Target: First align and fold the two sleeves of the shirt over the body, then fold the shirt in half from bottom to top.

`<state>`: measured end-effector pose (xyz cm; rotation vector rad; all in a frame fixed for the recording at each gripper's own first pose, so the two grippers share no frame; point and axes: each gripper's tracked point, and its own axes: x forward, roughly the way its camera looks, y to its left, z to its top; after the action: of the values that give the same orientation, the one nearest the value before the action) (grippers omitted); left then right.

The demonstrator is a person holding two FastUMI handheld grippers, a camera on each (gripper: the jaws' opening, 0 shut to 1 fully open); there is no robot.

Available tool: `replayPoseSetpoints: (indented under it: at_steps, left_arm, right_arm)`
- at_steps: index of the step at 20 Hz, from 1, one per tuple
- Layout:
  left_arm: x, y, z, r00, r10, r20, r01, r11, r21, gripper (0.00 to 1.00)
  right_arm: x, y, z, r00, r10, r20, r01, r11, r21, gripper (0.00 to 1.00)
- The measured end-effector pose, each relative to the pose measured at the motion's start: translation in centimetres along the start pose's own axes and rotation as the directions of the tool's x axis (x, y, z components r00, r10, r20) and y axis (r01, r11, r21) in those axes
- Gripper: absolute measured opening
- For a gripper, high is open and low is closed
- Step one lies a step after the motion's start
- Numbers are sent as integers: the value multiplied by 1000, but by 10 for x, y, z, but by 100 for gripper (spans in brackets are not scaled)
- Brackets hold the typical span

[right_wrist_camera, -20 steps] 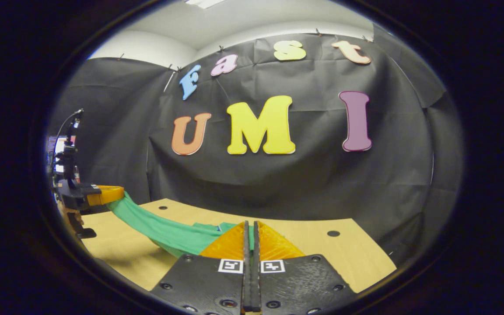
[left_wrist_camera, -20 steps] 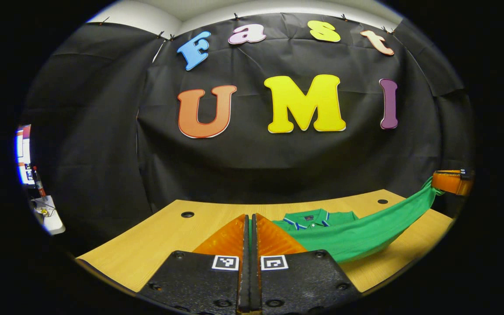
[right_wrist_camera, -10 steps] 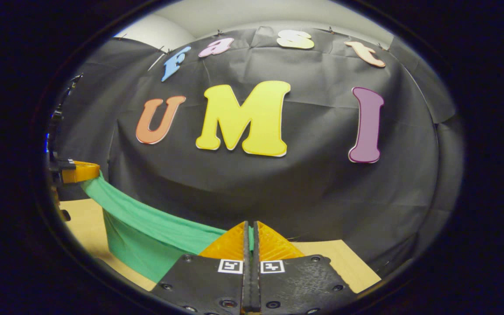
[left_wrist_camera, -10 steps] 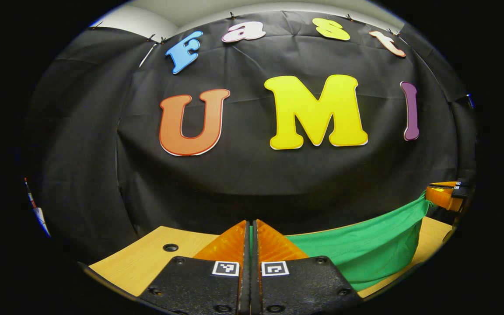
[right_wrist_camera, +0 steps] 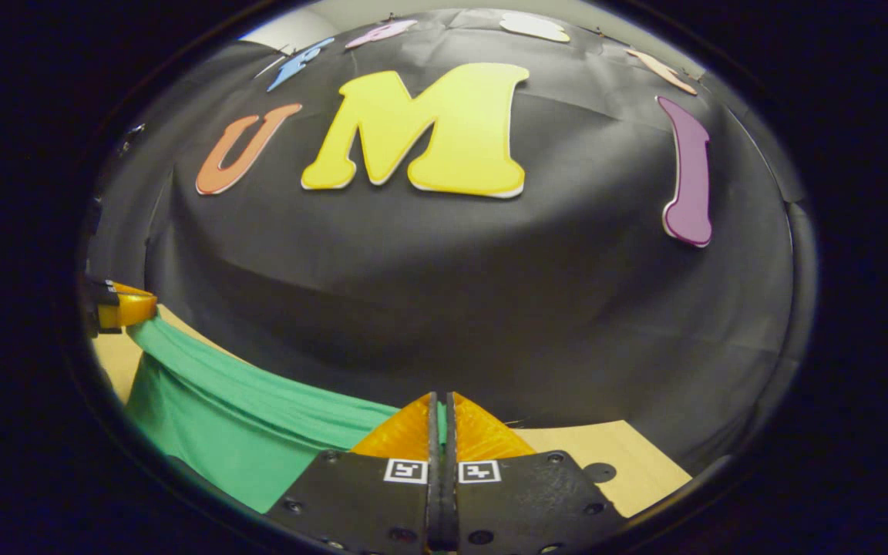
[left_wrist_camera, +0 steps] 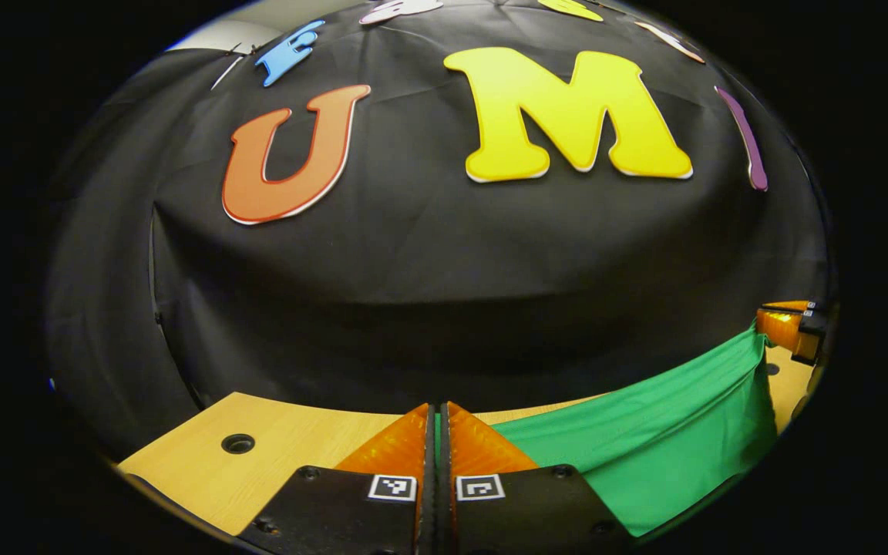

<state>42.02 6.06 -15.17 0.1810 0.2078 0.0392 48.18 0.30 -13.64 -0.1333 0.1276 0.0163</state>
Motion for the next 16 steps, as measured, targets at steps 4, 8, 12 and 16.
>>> replayPoseSetpoints:
  at_steps: [4, 8, 12, 16]
  left_arm:
    - [21, -9, -20, 1000, 12, -25, -10, 999, 49, 6]
    - [14, -21, -18, 999, -26, -31, 25, 999, -24, 56]
    - [-2, -18, -16, 998, 2, -67, -5, 999, -51, 100]
    - [-38, -15, 1, 998, 10, -60, -14, 997, -70, 100]
  right_arm:
    - [15, 7, -22, 1000, -10, -8, 10, 999, -40, 0]
    - [19, -15, -34, 994, -94, -56, 94, 996, -10, 36]
    - [-2, -11, -19, 996, -66, -63, 65, 998, -15, 96]
    - [-47, -13, 15, 998, -45, -41, 45, 999, 8, 95]
